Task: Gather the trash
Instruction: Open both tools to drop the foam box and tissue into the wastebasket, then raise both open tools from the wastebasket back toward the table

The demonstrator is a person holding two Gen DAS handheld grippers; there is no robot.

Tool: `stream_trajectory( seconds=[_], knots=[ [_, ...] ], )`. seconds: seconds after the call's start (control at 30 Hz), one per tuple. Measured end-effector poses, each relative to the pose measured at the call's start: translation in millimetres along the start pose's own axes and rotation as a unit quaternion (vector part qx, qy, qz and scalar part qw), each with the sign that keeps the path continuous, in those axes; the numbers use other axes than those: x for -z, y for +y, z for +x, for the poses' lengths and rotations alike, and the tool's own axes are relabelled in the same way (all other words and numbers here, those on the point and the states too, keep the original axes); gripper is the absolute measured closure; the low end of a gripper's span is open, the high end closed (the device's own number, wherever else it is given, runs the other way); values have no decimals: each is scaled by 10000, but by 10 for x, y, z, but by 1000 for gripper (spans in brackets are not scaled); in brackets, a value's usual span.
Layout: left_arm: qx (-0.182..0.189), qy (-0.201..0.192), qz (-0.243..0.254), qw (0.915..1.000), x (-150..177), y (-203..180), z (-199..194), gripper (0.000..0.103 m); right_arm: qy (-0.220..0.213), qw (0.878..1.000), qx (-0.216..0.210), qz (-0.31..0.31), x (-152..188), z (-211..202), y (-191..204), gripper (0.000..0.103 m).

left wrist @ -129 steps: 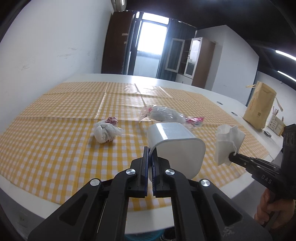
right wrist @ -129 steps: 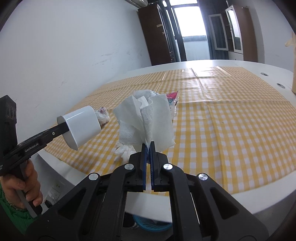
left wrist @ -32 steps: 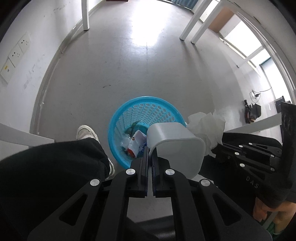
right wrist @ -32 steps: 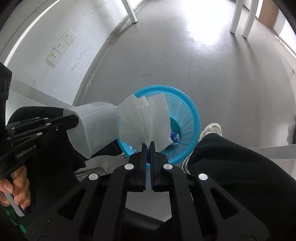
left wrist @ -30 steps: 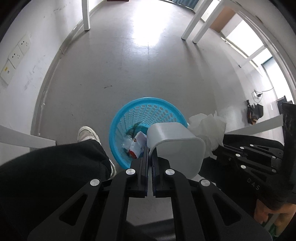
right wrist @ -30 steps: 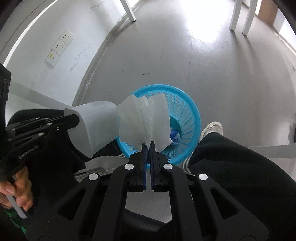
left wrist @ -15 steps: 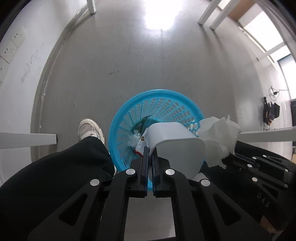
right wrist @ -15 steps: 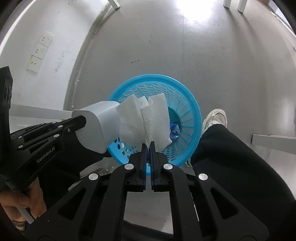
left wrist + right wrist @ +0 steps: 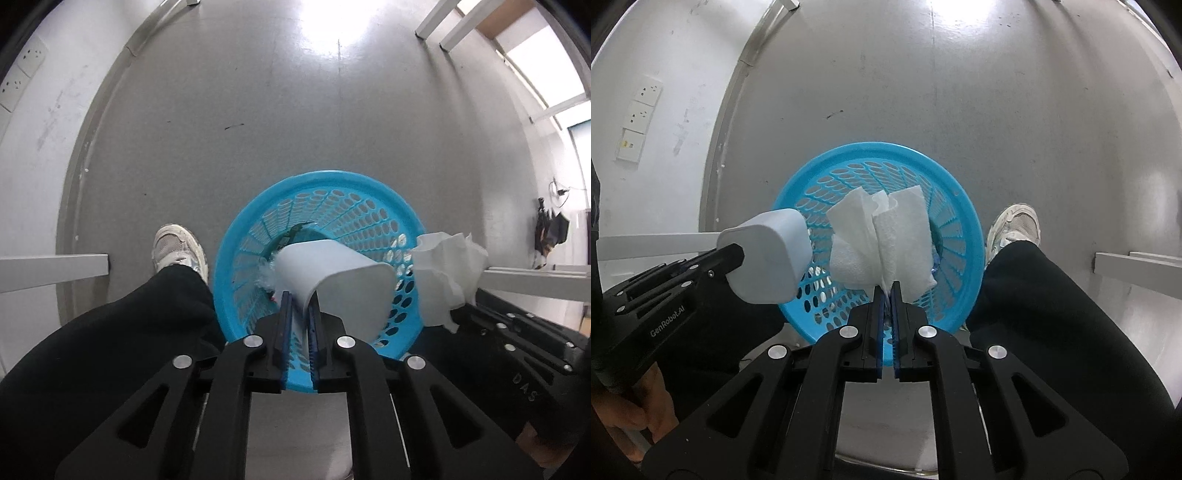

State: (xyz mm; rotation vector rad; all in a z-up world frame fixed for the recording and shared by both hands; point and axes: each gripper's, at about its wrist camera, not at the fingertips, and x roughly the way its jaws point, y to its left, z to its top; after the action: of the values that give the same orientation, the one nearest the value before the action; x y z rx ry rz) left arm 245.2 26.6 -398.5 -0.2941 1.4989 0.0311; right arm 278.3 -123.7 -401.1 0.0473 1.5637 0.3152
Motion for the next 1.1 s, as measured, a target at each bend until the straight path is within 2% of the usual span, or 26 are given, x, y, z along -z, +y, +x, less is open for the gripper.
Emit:
stream_trajectory(
  seconds=[0.03, 0.07, 0.1, 0.17, 0.23, 0.33, 0.53, 0.63, 0.77, 0.83, 0.93, 1.0, 1.1],
  knots=[
    [53, -63, -29, 10000, 2, 2, -23, 88, -23, 10000, -14, 29, 0, -9, -10, 98],
    [103, -146, -61, 9998, -8, 3, -62, 82, -39, 10000, -40, 50, 1, -10, -27, 89],
    [107, -213, -81, 9997, -8, 15, -80, 72, -71, 9999, -39, 66, 8, -21, -32, 79],
    [66, -251, -101, 9996, 0, 15, -88, 70, -117, 9999, -4, 63, 17, -37, -29, 70],
    [-9, -175, -76, 9998, 14, 8, -58, 67, -84, 10000, -13, 15, 35, -33, -9, 70],
    [-88, -103, -15, 9999, 47, -5, -38, 63, -78, 9998, 13, -154, 58, -51, 65, 63],
    [-185, -147, 152, 9996, 145, -33, -102, 59, -159, 9990, 205, -371, 130, -134, 153, 61],
    [-110, -214, 136, 9996, 197, -17, -174, 57, -260, 9981, 270, -490, 179, -215, 180, 58],
    [-99, -393, 122, 9991, 281, -7, -303, 53, -420, 9965, 261, -667, 294, -365, 268, 55],
    [-92, -525, 149, 9985, 329, -16, -399, 48, -509, 9961, 180, -693, 369, -469, 305, 52],
    [-92, -913, 262, 9954, 424, -21, -615, 42, -687, 9942, 137, -817, 525, -652, 348, 48],
    [-151, -1123, 456, 9925, 535, -57, -759, 37, -843, 9920, 122, -932, 623, -786, 395, 41],
    [-247, -1360, 811, 9871, 710, -146, -925, 33, -1087, 9890, 94, -996, 756, -965, 430, 38]
  ],
)
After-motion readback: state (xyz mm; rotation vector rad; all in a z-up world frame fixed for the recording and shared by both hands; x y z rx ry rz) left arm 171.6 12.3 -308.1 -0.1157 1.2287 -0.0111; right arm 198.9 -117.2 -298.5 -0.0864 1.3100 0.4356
